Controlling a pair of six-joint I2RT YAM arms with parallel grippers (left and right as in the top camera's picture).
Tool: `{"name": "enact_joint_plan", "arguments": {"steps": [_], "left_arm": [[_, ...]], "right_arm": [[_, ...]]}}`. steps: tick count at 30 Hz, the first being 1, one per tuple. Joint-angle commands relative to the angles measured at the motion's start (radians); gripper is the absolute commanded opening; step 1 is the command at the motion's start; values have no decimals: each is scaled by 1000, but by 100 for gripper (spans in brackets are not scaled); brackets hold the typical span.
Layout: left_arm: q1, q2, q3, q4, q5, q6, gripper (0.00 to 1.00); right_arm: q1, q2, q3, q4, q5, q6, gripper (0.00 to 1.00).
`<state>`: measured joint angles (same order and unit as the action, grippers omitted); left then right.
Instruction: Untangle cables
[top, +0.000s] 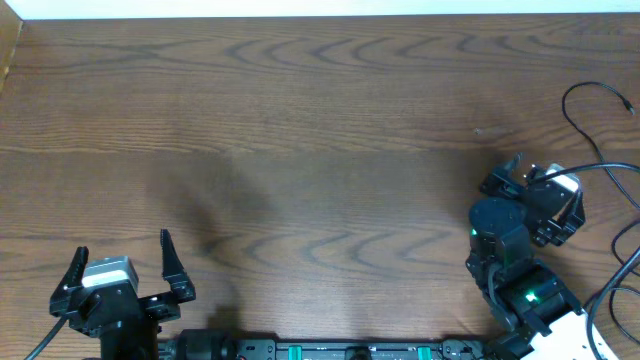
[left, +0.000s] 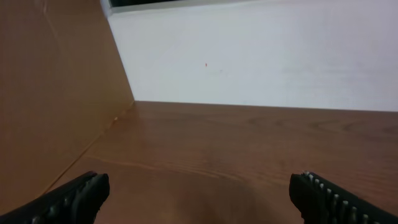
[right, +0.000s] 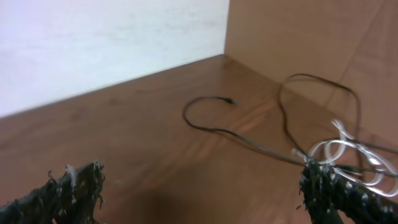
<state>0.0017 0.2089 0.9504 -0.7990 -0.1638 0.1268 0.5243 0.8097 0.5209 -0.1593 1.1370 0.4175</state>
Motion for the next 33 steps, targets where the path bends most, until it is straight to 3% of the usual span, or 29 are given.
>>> {"name": "enact_joint_plan", "arguments": {"steps": [1,4,6,10,11,14,17,19,23,33], "left_arm": [[2,-1,-3,-3,-13,-13,98],[2,-1,-3,-5,-13,-13,98],[2,-1,-3,-5,-13,-13,98],[2,-1,-3,-12,-13,-13,98],[2,-1,-3,-13,-13,-13,98],[2,-1,-3,-23,-13,-13,98],[2,-1,-3,-31,-13,-13,98],[2,-1,-3,-32,-13,-13,98],[2,-1,-3,-35,-13,-13,98],[2,-1,-3,-35,-13,-13,98]], "right_arm": [[16,0,0,105,4,-12,99],[59,-14,0,292,4,-150,99],[126,-33,-10,554,4,-424,99],[222,-56,-56,869,-22,-811,99],[260,-66,-84,993,-45,-966,99],[344,-72,-151,1262,-50,-1256,99],[391,-72,-208,1482,-16,-1451,99],[407,-72,-241,1594,19,-1536,99],[407,-72,-256,1690,81,-1548,99],[407,-72,-256,1708,92,-1523,99]]}}
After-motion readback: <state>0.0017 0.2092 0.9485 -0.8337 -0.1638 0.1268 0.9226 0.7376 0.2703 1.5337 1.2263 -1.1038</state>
